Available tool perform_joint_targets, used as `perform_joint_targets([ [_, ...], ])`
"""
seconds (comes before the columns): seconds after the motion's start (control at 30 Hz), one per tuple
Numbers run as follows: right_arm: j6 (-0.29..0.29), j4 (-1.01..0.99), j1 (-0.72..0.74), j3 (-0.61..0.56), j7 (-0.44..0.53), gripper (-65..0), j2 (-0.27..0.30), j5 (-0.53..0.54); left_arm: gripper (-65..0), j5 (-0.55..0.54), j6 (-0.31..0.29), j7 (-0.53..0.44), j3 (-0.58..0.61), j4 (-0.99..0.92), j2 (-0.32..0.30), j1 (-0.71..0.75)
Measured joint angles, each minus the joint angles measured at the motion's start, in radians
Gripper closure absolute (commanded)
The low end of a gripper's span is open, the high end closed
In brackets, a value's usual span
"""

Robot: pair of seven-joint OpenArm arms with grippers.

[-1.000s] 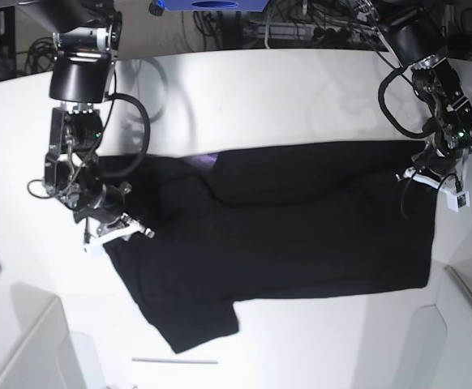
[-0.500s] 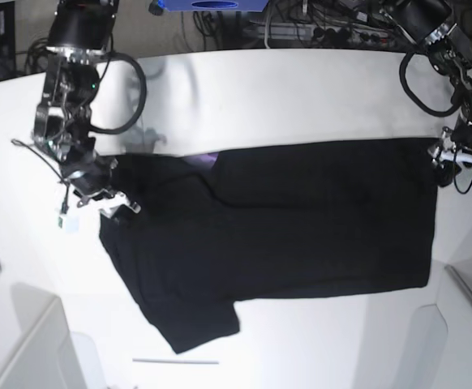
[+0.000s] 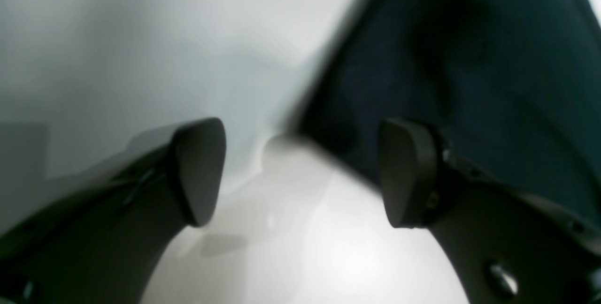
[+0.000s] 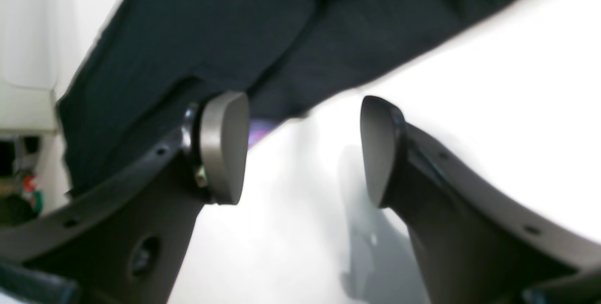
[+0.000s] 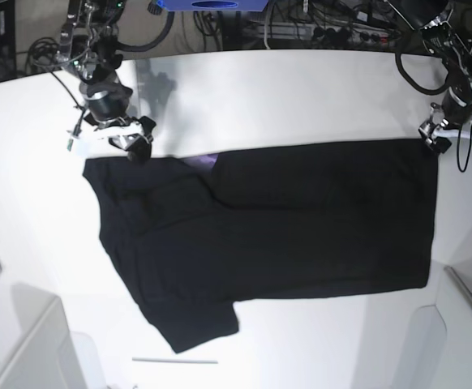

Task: Fold the T-shirt properly
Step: 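Pull the shirt's shoulder edge taut with both grippers and release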

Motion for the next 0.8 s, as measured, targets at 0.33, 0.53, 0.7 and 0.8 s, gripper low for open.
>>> perform_joint_targets([
  [0.33, -0.002, -0.152, 0.022, 0.064, 0.134, -36.0, -0.003, 0.005, -48.4, 0.001, 0.003, 0.004, 0.024, -0.011, 0.0, -0.048],
  [0.53, -0.003, -0.224, 0.091, 0.116, 0.116, -36.0, -0.001, 0.006, -23.5, -0.006, 0.0, -0.013, 0.025, -0.076, -0.002, -0.064],
  [0.7, -0.003, -0.279, 0.122, 0.118, 0.119, -36.0, 0.003, 0.003, -7.1, -0.007, 0.0, -0.011, 0.024, -0.09, -0.002, -0.064],
  [0.8, -0.003, -0.314, 0.155, 0.119, 0.127, -35.9, 0.005, 0.003, -4.4, -0.007, 0.0, -0.007, 0.024, -0.09, -0.002, -0.064],
])
